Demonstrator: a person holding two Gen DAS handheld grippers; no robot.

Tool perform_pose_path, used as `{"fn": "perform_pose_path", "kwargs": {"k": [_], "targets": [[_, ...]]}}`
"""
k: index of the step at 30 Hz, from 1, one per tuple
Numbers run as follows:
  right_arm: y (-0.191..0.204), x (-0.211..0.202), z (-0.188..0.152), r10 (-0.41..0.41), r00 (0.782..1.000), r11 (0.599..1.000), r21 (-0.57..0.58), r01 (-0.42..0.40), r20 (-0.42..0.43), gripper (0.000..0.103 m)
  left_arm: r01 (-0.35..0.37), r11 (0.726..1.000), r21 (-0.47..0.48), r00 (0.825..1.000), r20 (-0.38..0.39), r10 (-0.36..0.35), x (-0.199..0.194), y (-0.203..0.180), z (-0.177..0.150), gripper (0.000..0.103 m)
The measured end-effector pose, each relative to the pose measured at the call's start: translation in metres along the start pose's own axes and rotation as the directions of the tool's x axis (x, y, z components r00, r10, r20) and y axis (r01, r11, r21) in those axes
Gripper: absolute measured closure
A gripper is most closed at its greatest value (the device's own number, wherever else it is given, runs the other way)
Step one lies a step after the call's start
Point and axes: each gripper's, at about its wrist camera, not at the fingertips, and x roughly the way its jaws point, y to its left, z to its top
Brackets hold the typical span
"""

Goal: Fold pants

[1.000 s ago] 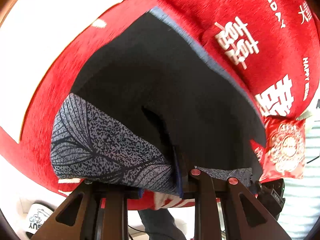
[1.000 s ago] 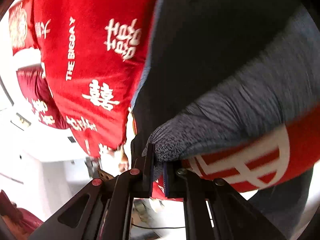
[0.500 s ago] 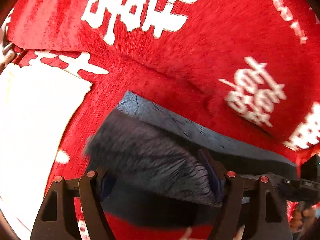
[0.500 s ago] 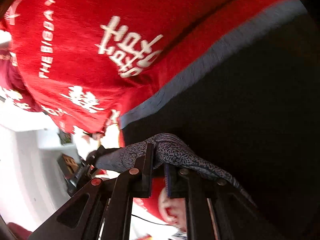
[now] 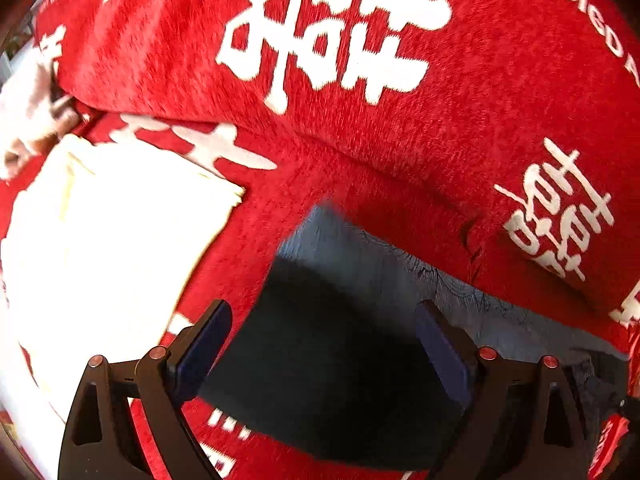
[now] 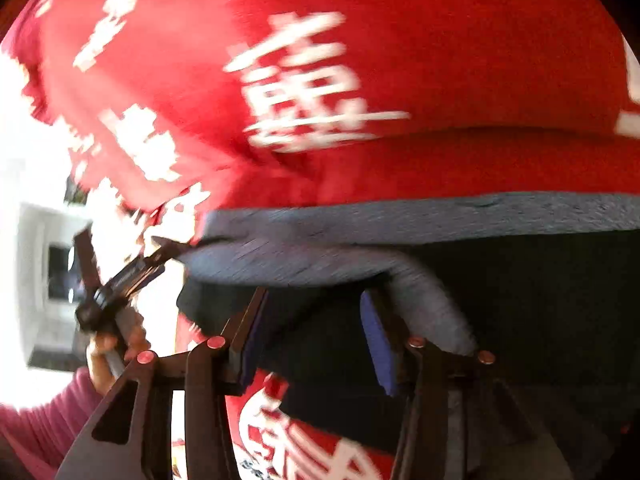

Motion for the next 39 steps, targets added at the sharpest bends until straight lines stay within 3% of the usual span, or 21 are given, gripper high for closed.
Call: {"fn": "perform_pose_path", "kwargs": {"k": [6, 9, 10, 14, 15, 17, 20, 26, 29, 32, 35, 39], "targets": [[0.02, 0.068, 0.021, -0.063, 0.992, 0.99, -0.13, 0.048, -0.11, 0.052, 0.001, 0.996, 0.088, 0.995, -0.097, 0.007, 0.044, -0.036, -0.017, 0.01], [0.008, 0.09, 0.039, -0.137, 0.983, 0.984, -0.13, 0.121, -0.121, 0.054, -0.076, 0.989, 0.126, 0.992, -0.092, 0.087, 0.074, -0.053, -0.019, 0.009], [0.001, 0.093, 0.047, -0.124, 0.985, 0.989, -0.094, 0.113, -0.117, 0.054, -0.104, 0.987, 0.126, 0.991, -0.071, 0.113, 0.077, -0.055, -0.018, 0.006], [-0.023, 0.067, 0.057, -0.038, 0.999, 0.996, 0.077, 0.04, -0.021, 0.054, -0.122, 0.986, 0.111, 0.987, -0.089, 0.132, 0.073, -0.055, -0.013, 0.006], [-0.024, 0.056, 0.056, -0.032, 0.999, 0.995, 0.096, 0.031, 0.008, 0.052, -0.118, 0.986, 0.12, 0.987, -0.098, 0.13, 0.066, -0.054, -0.014, 0.006], [-0.024, 0.036, 0.052, -0.026, 0.999, 0.994, 0.105, 0.021, 0.044, 0.04, -0.109, 0.982, 0.153, 0.988, -0.09, 0.124, 0.049, -0.054, -0.019, 0.006], [-0.026, 0.004, 0.033, -0.006, 0.997, 0.993, 0.121, -0.004, 0.082, 0.036, -0.079, 0.973, 0.216, 0.991, -0.091, 0.1, 0.022, -0.063, -0.037, 0.006], [-0.046, -0.059, -0.04, -0.057, 0.994, 0.981, 0.192, 0.037, 0.096, 0.036, 0.049, 0.932, 0.36, 0.985, -0.171, 0.014, -0.011, -0.109, -0.087, 0.006], [-0.064, -0.093, -0.088, -0.104, 0.988, 0.956, 0.285, 0.067, 0.118, 0.036, 0.166, 0.896, 0.412, 0.97, -0.23, -0.074, -0.026, -0.141, -0.116, 0.006], [-0.083, -0.13, -0.146, -0.161, 0.974, 0.916, 0.393, 0.086, 0.162, 0.036, 0.275, 0.849, 0.451, 0.945, -0.287, -0.153, -0.033, -0.176, -0.139, 0.006], [-0.099, -0.159, -0.213, -0.211, 0.954, 0.862, 0.501, 0.078, 0.214, 0.033, 0.395, 0.798, 0.455, 0.905, -0.342, -0.253, -0.052, -0.22, -0.164, 0.006], [-0.125, -0.179, -0.303, -0.28, 0.927, 0.74, 0.671, 0.044, 0.248, 0.033, 0.471, 0.735, 0.488, 0.869, -0.4, -0.291, -0.063, -0.266, -0.191, 0.006]]}}
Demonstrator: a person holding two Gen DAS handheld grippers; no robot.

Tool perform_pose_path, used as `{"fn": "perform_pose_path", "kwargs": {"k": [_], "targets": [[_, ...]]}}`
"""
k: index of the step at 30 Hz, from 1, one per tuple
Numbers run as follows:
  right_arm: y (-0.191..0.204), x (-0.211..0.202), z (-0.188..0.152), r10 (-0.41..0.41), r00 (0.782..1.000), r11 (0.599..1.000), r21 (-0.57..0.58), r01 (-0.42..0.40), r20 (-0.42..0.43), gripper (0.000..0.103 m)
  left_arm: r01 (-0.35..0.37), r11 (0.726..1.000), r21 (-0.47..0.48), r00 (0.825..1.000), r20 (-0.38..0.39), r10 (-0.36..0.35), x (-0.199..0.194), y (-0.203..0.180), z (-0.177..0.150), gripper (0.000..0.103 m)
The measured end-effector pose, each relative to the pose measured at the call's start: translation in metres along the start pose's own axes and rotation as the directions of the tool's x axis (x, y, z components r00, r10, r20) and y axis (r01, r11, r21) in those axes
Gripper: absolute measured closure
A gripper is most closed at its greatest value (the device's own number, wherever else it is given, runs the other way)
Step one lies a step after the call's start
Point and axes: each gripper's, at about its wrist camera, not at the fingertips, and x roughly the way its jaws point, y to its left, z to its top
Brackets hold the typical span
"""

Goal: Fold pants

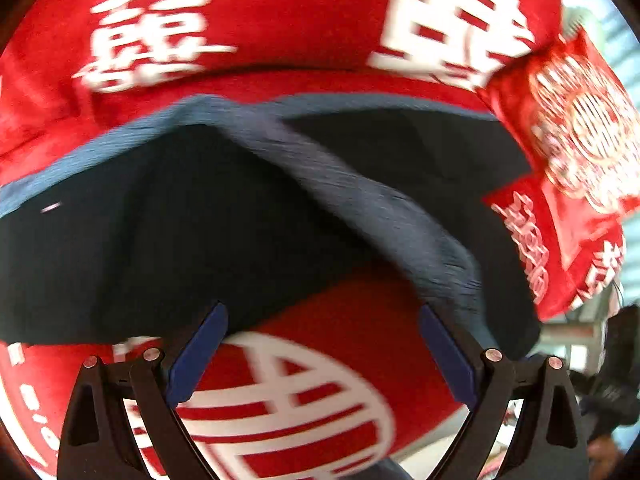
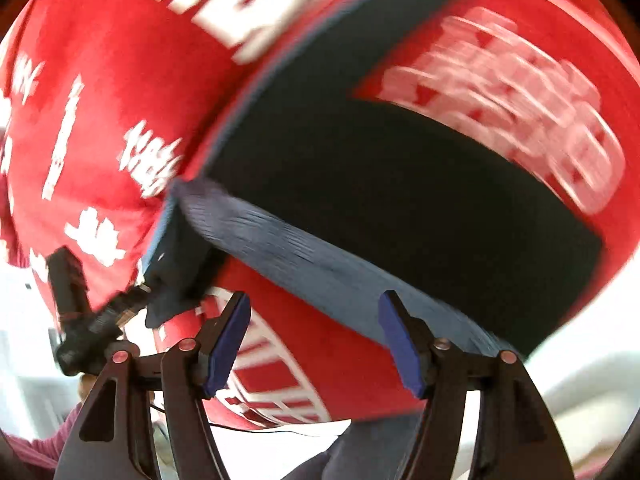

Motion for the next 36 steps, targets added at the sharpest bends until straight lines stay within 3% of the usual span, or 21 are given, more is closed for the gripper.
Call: {"fn": "perform_pose_path", "kwargs": {"k": [6, 11, 13, 15, 17, 19, 20, 21, 22, 23, 29, 32, 36], "targets": [[-0.079, -0.008, -0.034, -0.054, 0.998, 0.987, 0.153, 0.048, 0.034, 0.033, 0.034, 0.999, 0.032, 0.997, -0.068, -0.032, 0.04, -0.037, 0.001, 0.006], [-0.123, 0.0, -0.041, -0.007, 0.999, 0.97, 0.243, -0.002, 0.036, 0.033, 0.019, 0.999, 0.039, 0.994, -0.109, -0.014, 0.061, -0.051, -0.007, 0.006], [-0.137, 0.007, -0.042, 0.078, 0.996, 0.955, 0.283, -0.084, 0.032, 0.033, 0.013, 0.999, 0.042, 0.993, -0.115, -0.008, 0.066, -0.06, -0.008, 0.006], [-0.145, 0.015, -0.039, 0.216, 0.976, 0.927, 0.307, -0.215, 0.032, 0.035, 0.01, 0.999, 0.038, 0.992, -0.125, -0.005, 0.071, -0.067, -0.008, 0.006], [-0.148, 0.022, -0.037, 0.279, 0.96, 0.909, 0.32, -0.266, 0.006, 0.054, 0.024, 0.999, 0.023, 0.989, -0.144, -0.021, 0.075, -0.071, -0.01, 0.008], [-0.152, 0.024, -0.036, 0.323, 0.946, 0.894, 0.335, -0.296, -0.027, 0.08, 0.028, 1.0, 0.008, 0.989, -0.147, -0.027, 0.076, -0.075, -0.011, 0.022], [-0.15, 0.021, -0.033, 0.341, 0.939, 0.889, 0.335, -0.312, -0.033, 0.086, 0.028, 1.0, 0.01, 0.989, -0.145, -0.027, 0.076, -0.077, -0.01, 0.035], [-0.145, 0.015, -0.03, 0.345, 0.937, 0.896, 0.312, -0.316, -0.043, 0.087, 0.042, 0.999, 0.009, 0.988, -0.146, -0.04, 0.076, -0.08, -0.009, 0.059], [-0.138, 0.011, -0.026, 0.345, 0.937, 0.904, 0.286, -0.317, -0.054, 0.087, 0.068, 0.998, 0.002, 0.985, -0.162, -0.067, 0.076, -0.081, -0.007, 0.071], [-0.13, 0.006, -0.021, 0.351, 0.934, 0.909, 0.264, -0.323, -0.066, 0.087, 0.086, 0.996, -0.012, 0.98, -0.178, -0.087, 0.076, -0.083, -0.004, 0.075], [-0.086, -0.039, 0.041, 0.411, 0.91, 0.905, 0.144, -0.401, -0.048, 0.088, 0.1, 0.995, -0.031, 0.99, -0.102, -0.102, 0.045, -0.098, 0.027, 0.075], [-0.064, -0.055, 0.094, 0.44, 0.898, 0.896, 0.082, -0.436, -0.029, 0.088, 0.096, 0.995, -0.036, 0.994, -0.053, -0.098, 0.034, -0.103, 0.057, 0.075], [-0.038, -0.059, 0.174, 0.418, 0.908, 0.908, -0.009, -0.419, -0.033, 0.088, 0.064, 0.998, -0.003, 0.998, 0.011, -0.064, 0.031, -0.109, 0.103, 0.075]]}}
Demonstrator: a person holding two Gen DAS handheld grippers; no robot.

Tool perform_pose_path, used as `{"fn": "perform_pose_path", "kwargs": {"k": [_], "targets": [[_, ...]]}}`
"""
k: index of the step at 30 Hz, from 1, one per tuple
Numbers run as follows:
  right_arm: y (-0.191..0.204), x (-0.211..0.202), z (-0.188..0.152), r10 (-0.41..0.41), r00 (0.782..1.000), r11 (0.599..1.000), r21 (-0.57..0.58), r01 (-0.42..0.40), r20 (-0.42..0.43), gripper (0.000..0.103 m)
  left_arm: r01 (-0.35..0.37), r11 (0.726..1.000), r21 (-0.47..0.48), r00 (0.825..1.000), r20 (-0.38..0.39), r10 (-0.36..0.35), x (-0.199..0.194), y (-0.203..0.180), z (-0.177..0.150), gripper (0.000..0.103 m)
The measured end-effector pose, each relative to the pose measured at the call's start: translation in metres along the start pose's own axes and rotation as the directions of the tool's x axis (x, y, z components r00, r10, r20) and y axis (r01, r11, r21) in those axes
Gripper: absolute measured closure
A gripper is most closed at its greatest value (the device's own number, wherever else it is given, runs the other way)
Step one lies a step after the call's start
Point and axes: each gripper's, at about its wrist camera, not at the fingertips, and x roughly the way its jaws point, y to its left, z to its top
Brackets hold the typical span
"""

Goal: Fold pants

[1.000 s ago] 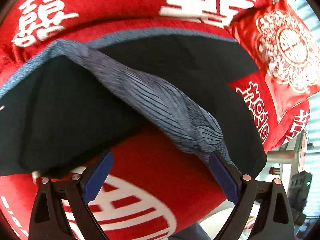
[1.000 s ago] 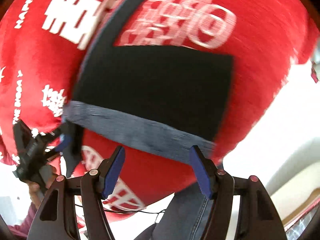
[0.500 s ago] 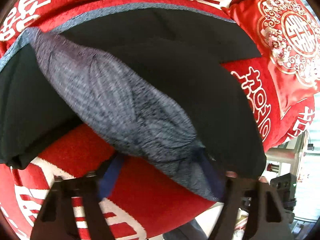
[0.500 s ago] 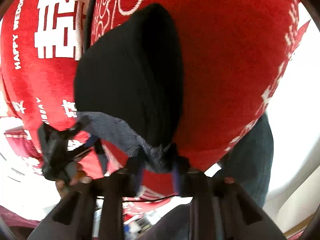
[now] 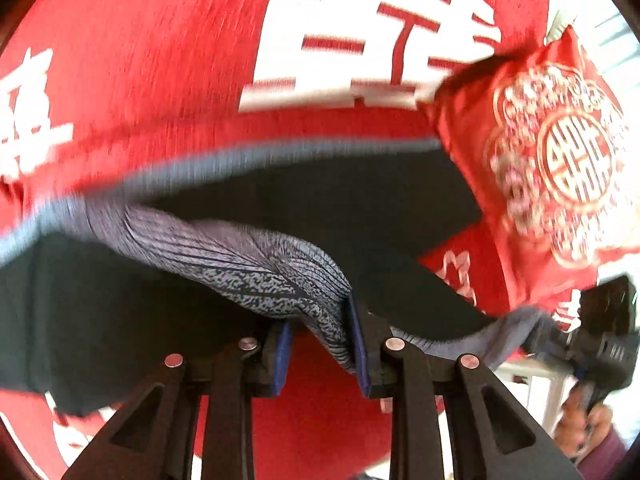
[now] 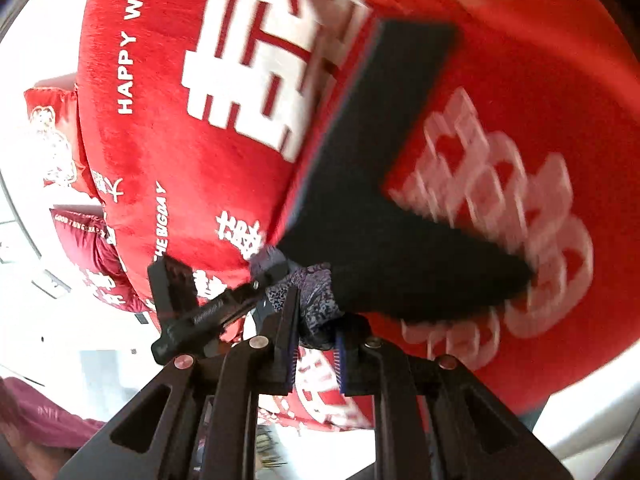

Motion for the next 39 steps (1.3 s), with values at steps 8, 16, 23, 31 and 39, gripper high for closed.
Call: {"fn": "perform_pose_path", "kwargs": {"k": [8, 16, 23, 31, 39], "targets": [[0.021, 0.056, 0.146, -0.132, 0.991, 0.99, -0.059, 0.129, -0.039, 0.083, -0.148, 0.981, 0.125, 0.986, 0.098, 0.136, -0.014, 0.003, 0.051, 0.026], [0.072, 0.085, 0.141, -0.471, 0.876, 0.804, -0.356, 0.476, 0.105, 0.024, -0.374, 0.927, -0.04, 0.926, 0.038, 0.375, -0.005, 0.075, 0.024, 0.021], [-0.001, 0.062, 0.106, -0.584, 0.807, 0.793, -0.149, 0.59, 0.089, 0.034, -0.474, 0.859, -0.191, 0.88, -0.098, 0.464, 0.03, 0.131, -0.014, 0.021], [0.008, 0.065, 0.128, -0.546, 0.818, 0.791, -0.21, 0.575, 0.181, 0.095, -0.492, 0.854, -0.171, 0.871, -0.085, 0.484, 0.035, 0.129, -0.01, 0.021], [0.017, 0.052, 0.115, -0.616, 0.765, 0.729, -0.234, 0.643, 0.185, 0.074, -0.463, 0.855, -0.233, 0.886, -0.079, 0.458, 0.023, 0.139, -0.001, 0.004]]}}
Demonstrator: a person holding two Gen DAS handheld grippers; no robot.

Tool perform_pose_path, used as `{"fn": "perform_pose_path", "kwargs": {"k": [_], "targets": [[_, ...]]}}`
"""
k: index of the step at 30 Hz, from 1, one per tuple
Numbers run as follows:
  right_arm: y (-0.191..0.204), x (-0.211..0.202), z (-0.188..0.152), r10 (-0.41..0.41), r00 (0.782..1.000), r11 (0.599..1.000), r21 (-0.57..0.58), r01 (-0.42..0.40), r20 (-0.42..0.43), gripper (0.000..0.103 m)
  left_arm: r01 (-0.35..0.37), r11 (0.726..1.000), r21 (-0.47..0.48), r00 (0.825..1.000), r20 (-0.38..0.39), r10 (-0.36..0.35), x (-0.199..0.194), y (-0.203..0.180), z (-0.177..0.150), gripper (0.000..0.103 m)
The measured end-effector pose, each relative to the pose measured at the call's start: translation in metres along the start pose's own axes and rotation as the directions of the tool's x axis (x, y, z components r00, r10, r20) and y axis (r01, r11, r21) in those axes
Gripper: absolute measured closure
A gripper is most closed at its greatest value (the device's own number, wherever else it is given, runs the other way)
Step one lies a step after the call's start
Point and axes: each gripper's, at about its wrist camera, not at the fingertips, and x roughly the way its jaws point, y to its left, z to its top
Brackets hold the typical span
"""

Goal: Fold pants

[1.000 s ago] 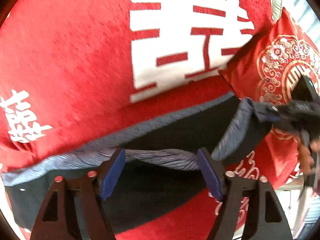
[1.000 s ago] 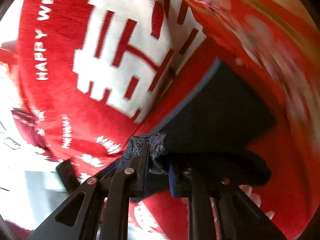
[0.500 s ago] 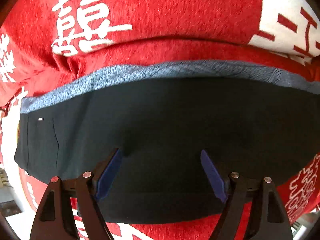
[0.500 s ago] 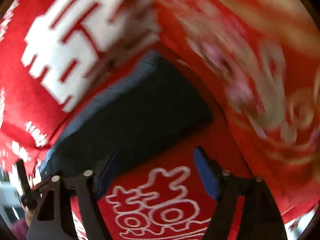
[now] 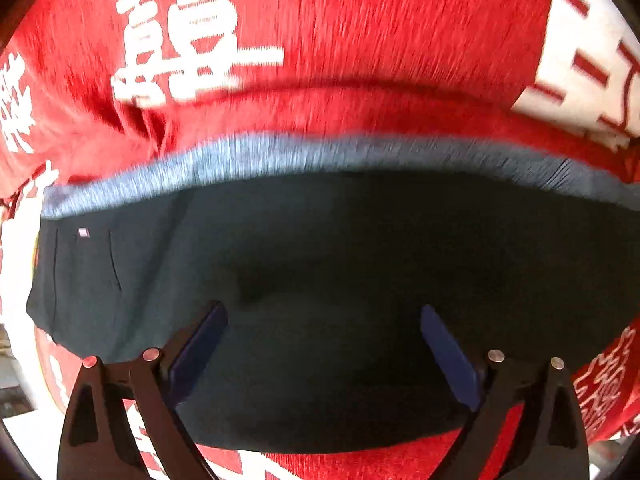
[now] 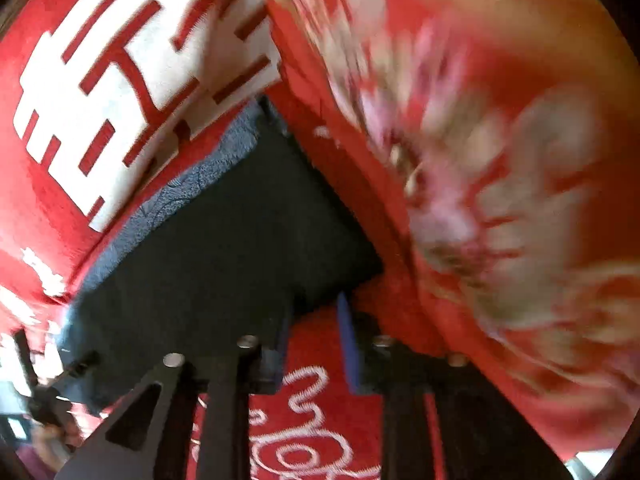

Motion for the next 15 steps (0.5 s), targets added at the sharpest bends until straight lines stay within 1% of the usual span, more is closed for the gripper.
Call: {"fn": "perform_pose_path", "kwargs": {"k": [2, 3, 5, 7, 8, 9, 10, 11, 12, 13, 15], "targets": [[0.018, -0.015, 0.004, 0.023, 0.999, 0.998, -0.067, -0.019, 0.046, 0.073, -0.016, 1.0, 0.024, 0.998, 0.053, 0.015, -0.007, -0.007, 0.01, 0.004], [0.031, -0.017, 0.009, 0.029, 0.998, 0.992, -0.123, -0.022, 0.057, 0.072, -0.023, 0.999, 0.032, 0.997, 0.069, 0.021, -0.008, -0.01, 0.016, 0.004], [0.056, -0.002, 0.029, 0.043, 0.998, 0.978, -0.208, -0.033, 0.046, 0.072, -0.045, 0.998, 0.032, 0.995, 0.09, 0.042, -0.003, -0.019, 0.031, 0.004], [0.066, 0.019, 0.045, 0.052, 0.998, 0.974, -0.221, -0.043, 0.034, 0.072, -0.055, 0.998, 0.014, 0.992, 0.113, 0.053, 0.004, -0.026, 0.048, 0.004], [0.071, 0.03, 0.052, 0.042, 0.999, 0.973, -0.228, -0.033, 0.032, 0.072, -0.071, 0.997, 0.007, 0.99, 0.121, 0.07, 0.009, -0.03, 0.053, 0.004], [0.072, 0.046, 0.064, 0.02, 1.0, 0.972, -0.233, -0.014, 0.022, 0.072, -0.081, 0.997, 0.002, 0.99, 0.118, 0.08, 0.015, -0.032, 0.057, 0.004], [0.07, 0.058, 0.07, 0.007, 1.0, 0.973, -0.229, -0.005, 0.006, 0.072, -0.082, 0.997, -0.003, 0.991, 0.105, 0.082, 0.023, -0.032, 0.061, 0.004], [0.064, 0.071, 0.074, -0.026, 0.999, 0.976, -0.219, 0.021, -0.019, 0.072, -0.08, 0.997, -0.012, 0.993, 0.089, 0.08, 0.032, -0.032, 0.063, 0.004], [0.057, 0.077, 0.077, -0.042, 0.999, 0.977, -0.21, 0.034, -0.03, 0.073, -0.069, 0.997, -0.021, 0.994, 0.086, 0.07, 0.035, -0.03, 0.063, 0.002], [0.051, 0.077, 0.081, -0.027, 1.0, 0.979, -0.2, 0.026, -0.003, 0.076, -0.058, 0.998, -0.034, 0.994, 0.092, 0.061, 0.036, -0.026, 0.063, 0.0], [0.047, 0.069, 0.088, -0.062, 0.997, 0.98, -0.185, 0.069, 0.043, 0.076, -0.039, 0.998, -0.055, 0.995, 0.085, 0.044, 0.037, -0.018, 0.063, 0.0]]}}
